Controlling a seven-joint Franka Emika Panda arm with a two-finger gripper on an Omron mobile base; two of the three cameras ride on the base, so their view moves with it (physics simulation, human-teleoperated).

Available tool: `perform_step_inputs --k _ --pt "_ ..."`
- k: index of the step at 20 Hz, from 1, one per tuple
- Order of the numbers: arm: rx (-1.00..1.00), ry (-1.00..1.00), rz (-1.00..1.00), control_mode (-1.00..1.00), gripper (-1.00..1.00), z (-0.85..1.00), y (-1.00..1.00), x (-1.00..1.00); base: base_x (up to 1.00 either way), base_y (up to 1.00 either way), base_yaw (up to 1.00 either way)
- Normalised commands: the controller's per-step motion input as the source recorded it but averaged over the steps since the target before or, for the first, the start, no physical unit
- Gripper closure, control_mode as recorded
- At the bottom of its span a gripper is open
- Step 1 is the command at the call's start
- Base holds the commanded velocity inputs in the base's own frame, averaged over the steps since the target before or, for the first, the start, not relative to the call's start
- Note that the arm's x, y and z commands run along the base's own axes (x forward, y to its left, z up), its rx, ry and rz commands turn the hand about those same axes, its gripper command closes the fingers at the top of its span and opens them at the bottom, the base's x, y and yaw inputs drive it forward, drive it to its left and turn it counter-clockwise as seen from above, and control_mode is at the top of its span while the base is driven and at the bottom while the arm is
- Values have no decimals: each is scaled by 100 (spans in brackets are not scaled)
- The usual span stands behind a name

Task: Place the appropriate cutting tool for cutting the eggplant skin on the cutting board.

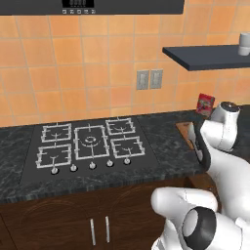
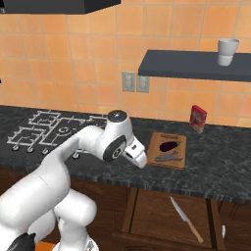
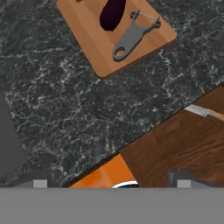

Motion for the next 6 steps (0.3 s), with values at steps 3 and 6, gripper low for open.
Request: perform_step_inputs --k 3,6 --pt "-12 -19 12 -100 -100 27 88 -100 0 0 0" --pt "-10 -15 9 -100 -100 42 93 -100 0 0 0"
